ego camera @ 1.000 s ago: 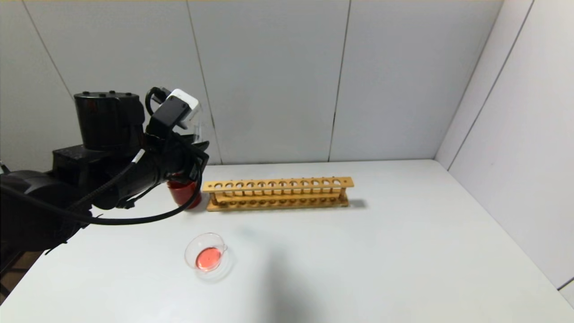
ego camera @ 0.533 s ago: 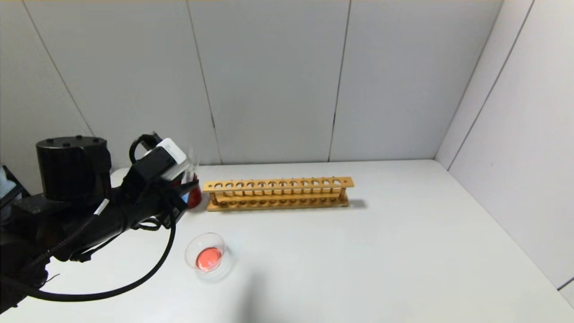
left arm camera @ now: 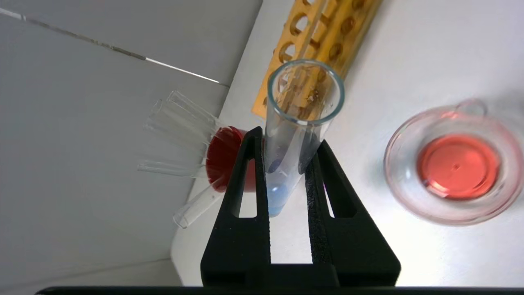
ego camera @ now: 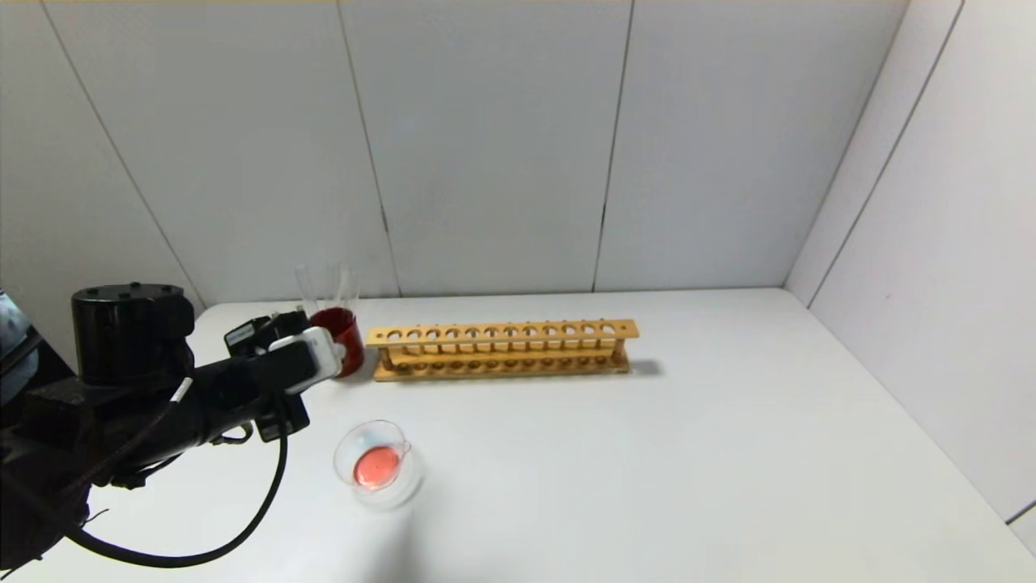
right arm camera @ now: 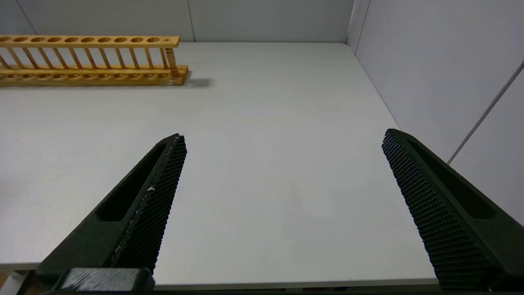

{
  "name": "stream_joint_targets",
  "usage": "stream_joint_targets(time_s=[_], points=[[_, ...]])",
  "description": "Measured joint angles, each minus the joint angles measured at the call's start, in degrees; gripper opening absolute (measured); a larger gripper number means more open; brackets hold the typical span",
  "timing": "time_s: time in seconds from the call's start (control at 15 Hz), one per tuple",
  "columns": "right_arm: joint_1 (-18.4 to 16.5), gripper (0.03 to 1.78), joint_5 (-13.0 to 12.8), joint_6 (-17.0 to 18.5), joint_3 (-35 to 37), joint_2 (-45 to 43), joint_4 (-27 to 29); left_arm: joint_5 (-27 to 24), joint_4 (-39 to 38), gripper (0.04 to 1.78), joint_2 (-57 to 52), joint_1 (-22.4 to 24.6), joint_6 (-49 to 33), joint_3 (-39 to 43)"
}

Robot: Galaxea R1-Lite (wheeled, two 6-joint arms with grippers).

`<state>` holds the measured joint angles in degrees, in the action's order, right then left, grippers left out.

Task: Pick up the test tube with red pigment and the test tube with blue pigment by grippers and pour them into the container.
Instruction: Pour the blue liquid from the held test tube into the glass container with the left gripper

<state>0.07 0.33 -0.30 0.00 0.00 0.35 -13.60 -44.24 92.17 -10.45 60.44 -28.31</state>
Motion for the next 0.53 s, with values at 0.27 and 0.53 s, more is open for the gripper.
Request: stream_joint_targets(time_s=[0.27,0.53], points=[[-0.02,1.75,-0.02,0.01,0.0,0.0,0.0,-3.54,0.06,0.31,2.04,1.08,12.0,0.02],[0.0,1.75,-0.02,0.0,0.0,0.0,-0.02,-3.45,0.12,0.31,3.04,1.77,21.22,0.26]])
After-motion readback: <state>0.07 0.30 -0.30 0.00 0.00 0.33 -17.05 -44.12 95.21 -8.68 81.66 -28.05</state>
